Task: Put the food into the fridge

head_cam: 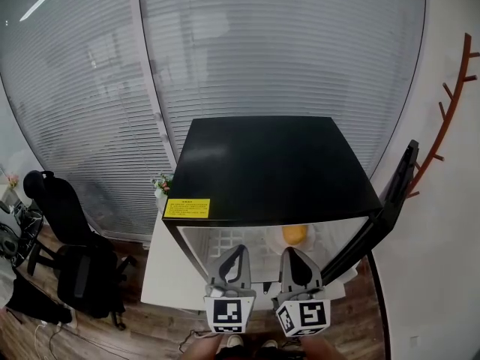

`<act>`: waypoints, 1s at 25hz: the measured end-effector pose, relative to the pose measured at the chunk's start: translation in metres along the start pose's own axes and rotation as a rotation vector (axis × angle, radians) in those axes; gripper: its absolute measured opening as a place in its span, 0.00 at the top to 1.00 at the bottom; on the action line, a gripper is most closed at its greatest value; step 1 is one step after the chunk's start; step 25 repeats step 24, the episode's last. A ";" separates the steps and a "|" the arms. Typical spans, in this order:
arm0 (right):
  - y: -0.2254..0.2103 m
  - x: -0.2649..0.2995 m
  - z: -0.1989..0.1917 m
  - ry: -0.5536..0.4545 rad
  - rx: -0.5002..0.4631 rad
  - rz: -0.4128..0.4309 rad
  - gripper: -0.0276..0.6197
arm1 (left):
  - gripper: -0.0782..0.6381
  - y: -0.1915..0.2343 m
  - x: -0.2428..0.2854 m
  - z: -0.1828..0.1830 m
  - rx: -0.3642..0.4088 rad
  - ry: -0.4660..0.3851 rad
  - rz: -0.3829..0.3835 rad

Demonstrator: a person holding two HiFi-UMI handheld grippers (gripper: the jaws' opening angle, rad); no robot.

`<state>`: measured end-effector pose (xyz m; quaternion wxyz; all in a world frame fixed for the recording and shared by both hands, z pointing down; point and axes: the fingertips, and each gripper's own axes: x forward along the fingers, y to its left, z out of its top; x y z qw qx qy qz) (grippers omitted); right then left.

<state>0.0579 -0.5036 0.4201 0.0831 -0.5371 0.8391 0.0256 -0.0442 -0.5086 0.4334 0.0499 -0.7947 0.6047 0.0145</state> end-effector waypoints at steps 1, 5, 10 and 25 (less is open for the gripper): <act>0.001 0.001 0.000 0.000 -0.009 0.004 0.92 | 0.85 0.000 0.000 0.001 0.000 -0.008 0.003; 0.006 0.003 0.000 0.000 -0.020 0.019 0.92 | 0.85 0.002 -0.001 0.000 -0.003 -0.006 0.011; 0.005 0.004 0.001 0.001 -0.021 0.024 0.92 | 0.85 0.002 -0.002 0.002 -0.011 -0.019 0.021; 0.004 0.005 0.003 0.012 -0.036 0.009 0.92 | 0.85 0.005 -0.004 -0.001 0.001 -0.006 0.014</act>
